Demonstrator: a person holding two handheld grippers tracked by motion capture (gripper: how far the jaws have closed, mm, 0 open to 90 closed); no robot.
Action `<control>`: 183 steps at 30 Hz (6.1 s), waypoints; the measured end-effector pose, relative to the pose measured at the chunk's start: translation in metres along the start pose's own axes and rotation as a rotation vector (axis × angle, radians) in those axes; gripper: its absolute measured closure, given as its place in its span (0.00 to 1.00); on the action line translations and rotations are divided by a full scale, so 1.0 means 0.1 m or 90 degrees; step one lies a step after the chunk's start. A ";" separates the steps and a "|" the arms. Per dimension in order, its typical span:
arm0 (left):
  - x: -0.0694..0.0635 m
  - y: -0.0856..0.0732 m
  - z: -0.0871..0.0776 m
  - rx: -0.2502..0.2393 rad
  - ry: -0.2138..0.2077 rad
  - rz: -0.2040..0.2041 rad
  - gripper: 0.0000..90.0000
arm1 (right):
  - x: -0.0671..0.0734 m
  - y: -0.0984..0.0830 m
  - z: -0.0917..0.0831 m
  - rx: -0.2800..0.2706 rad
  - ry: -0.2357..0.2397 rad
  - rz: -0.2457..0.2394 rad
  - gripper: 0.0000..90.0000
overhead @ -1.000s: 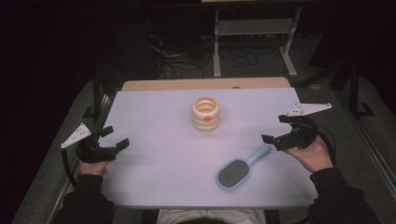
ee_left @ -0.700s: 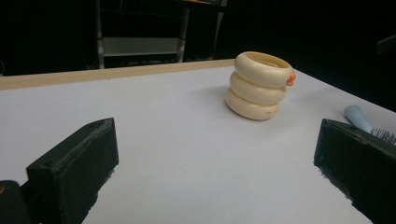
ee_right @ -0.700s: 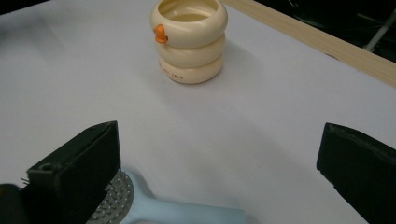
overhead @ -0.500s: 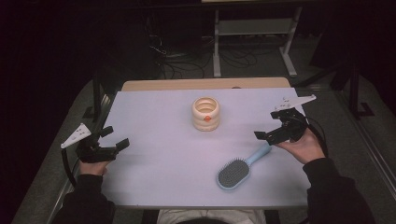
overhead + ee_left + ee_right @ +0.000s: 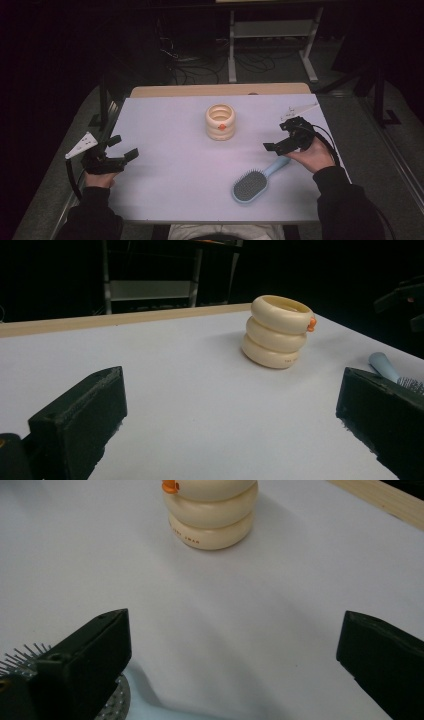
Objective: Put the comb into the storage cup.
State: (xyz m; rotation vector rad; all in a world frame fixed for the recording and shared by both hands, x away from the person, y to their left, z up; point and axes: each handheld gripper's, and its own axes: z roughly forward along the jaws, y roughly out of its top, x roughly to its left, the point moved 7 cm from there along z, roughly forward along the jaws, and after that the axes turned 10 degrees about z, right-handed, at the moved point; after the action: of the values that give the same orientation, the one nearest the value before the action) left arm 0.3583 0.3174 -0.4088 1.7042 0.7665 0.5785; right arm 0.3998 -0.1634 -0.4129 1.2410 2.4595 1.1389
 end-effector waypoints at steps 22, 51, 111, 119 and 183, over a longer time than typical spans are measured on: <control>0.00 0.00 0.01 0.000 -0.001 0.002 0.00 | -0.16 -0.06 0.23 0.037 -0.006 0.010 0.19; 0.01 -0.01 0.02 0.005 -0.001 0.002 0.00 | -0.22 -0.20 0.38 0.114 -0.011 -0.005 0.98; 0.00 -0.03 0.03 0.013 -0.005 -0.003 0.00 | -0.26 -0.88 0.09 0.181 0.001 -0.027 0.98; 0.00 -0.04 0.03 0.014 -0.005 -0.003 0.00 | -0.22 -0.95 0.03 0.183 0.007 -0.034 0.98; -0.01 -0.04 0.04 0.017 -0.005 -0.002 0.00 | 0.00 -1.13 -0.39 0.177 -0.009 -0.105 0.88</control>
State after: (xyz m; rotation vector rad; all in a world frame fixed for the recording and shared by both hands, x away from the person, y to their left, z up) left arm 0.3596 0.3153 -0.4137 1.7292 0.7740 0.5612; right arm 0.3118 -0.2269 -0.4642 1.0785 2.7194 0.7645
